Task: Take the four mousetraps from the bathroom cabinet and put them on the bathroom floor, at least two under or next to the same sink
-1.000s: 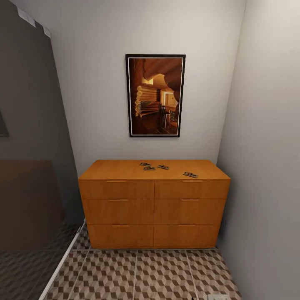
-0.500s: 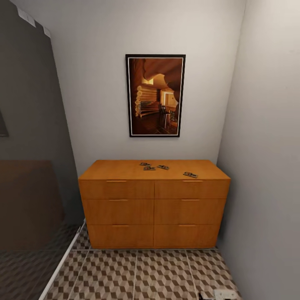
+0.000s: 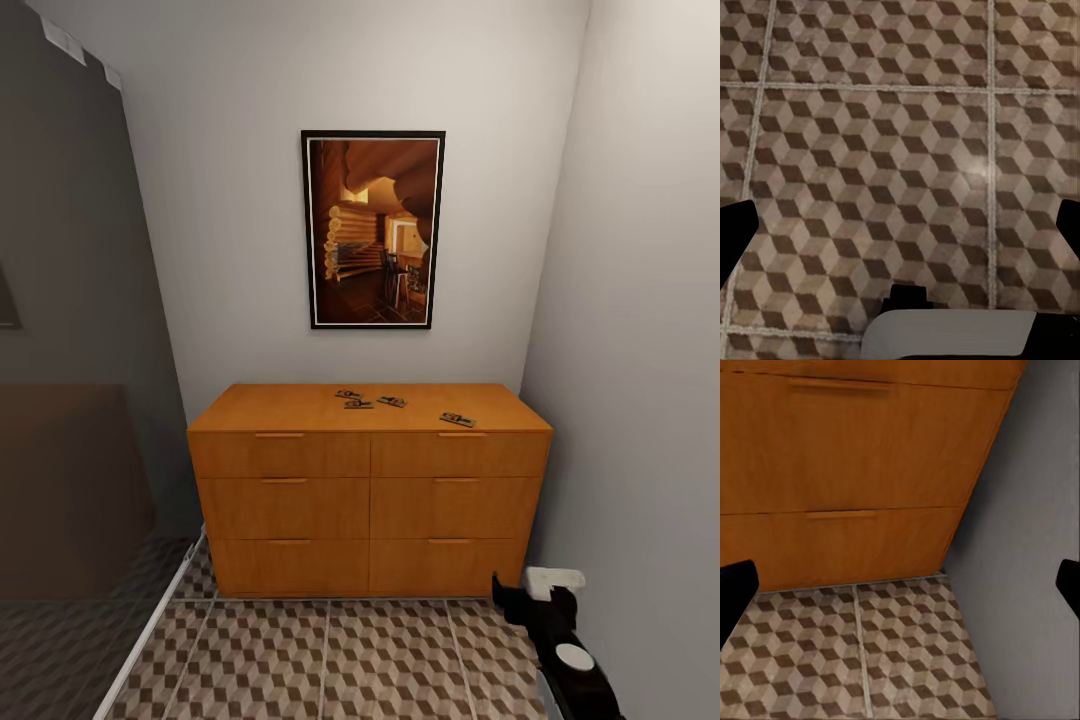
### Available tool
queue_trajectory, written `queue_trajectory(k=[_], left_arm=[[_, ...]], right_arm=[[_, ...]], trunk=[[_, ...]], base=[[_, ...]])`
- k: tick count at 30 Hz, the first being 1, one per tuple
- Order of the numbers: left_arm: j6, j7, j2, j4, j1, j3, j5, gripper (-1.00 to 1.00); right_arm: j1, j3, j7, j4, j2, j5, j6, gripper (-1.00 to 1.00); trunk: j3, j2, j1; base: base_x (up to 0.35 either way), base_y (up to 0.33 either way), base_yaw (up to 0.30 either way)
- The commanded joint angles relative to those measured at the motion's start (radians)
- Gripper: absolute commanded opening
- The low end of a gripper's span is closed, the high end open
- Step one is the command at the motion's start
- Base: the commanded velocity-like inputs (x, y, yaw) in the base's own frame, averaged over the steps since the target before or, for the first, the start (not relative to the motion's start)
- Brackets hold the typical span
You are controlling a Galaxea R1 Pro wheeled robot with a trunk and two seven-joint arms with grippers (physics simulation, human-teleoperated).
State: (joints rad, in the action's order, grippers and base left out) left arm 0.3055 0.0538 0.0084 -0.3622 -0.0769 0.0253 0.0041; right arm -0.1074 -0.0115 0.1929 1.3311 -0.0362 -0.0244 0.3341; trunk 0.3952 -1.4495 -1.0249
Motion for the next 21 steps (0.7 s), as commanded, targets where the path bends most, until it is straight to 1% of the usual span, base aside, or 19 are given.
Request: queue_trajectory(k=[1,2,3,4,5,7,9,10,14,15,18,19,21], left_arm=[[0.001,0.001,-0.001,-0.001,-0.001,0.001,0.000,1.00],[0.001,0.001,-0.002,-0.001,-0.001,0.001,0.000,1.00],[0.001,0.001,-0.003,0.000,0.000,0.001,-0.001,1.00],[0.001,0.001,-0.003,0.000,-0.001,0.001,-0.001,1.00],[0.001,0.001,-0.003,0.000,0.000,0.001,-0.001,1.00],[0.001,0.001,-0.003,0.000,0.000,0.001,-0.001,1.00],[0.001,0.001,-0.004,0.000,0.000,0.001,-0.001,1.00],[0.001,0.001,-0.004,0.000,0.000,0.001,-0.001,1.00],[0.001,0.001,-0.004,0.000,0.000,0.001,-0.001,1.00],[0.001,0.001,-0.004,0.000,0.000,0.001,-0.001,1.00],[0.001,0.001,-0.004,0.000,0.000,0.001,-0.001,1.00],[0.001,0.001,-0.004,0.001,0.000,0.001,-0.001,1.00],[0.001,0.001,-0.004,0.001,0.000,0.001,-0.001,1.00]], right_arm=[[-0.001,0.001,0.004,0.058,-0.005,-0.001,0.061,1.00],[-0.001,0.001,0.005,0.082,-0.007,-0.001,0.086,1.00],[-0.002,0.001,0.005,0.125,-0.010,-0.001,0.133,1.00],[-0.003,0.001,0.005,0.144,-0.011,-0.002,0.154,1.00],[-0.004,0.000,0.006,0.173,-0.012,-0.002,0.190,1.00],[-0.012,0.000,0.008,0.194,-0.014,-0.002,0.218,1.00],[-0.037,0.000,0.016,0.213,-0.019,-0.002,0.248,1.00],[-0.061,0.000,0.024,0.221,-0.021,-0.002,0.265,1.00],[-0.122,0.000,0.036,0.229,-0.024,-0.002,0.319,1.00],[-0.156,0.001,0.039,0.231,-0.024,-0.002,0.358,1.00],[-0.215,0.001,0.042,0.233,-0.025,-0.002,0.421,1.00],[-0.258,0.001,0.043,0.233,-0.025,-0.002,0.459,1.00],[-0.305,0.001,0.044,0.232,-0.025,-0.002,0.490,1.00]], trunk=[[0.001,-0.001,0.000],[0.001,-0.001,0.000],[0.001,-0.001,0.000],[0.001,-0.001,0.000],[0.001,-0.001,0.000],[0.001,-0.001,0.000],[0.001,-0.001,0.000],[0.001,-0.001,0.000],[0.001,-0.001,0.000],[0.001,-0.001,0.000],[0.001,-0.001,0.000],[0.001,-0.001,0.000],[0.001,-0.001,0.000]], base=[[0.000,0.000,0.000],[0.000,0.000,0.000],[0.000,0.000,0.000],[0.000,0.000,0.000],[0.000,0.000,0.000],[0.000,0.000,0.000],[0.000,0.000,0.000],[0.000,0.000,0.000],[0.000,0.000,0.000],[0.000,0.000,0.000],[0.000,0.000,0.000],[0.000,0.000,0.000],[0.000,0.000,0.000]])
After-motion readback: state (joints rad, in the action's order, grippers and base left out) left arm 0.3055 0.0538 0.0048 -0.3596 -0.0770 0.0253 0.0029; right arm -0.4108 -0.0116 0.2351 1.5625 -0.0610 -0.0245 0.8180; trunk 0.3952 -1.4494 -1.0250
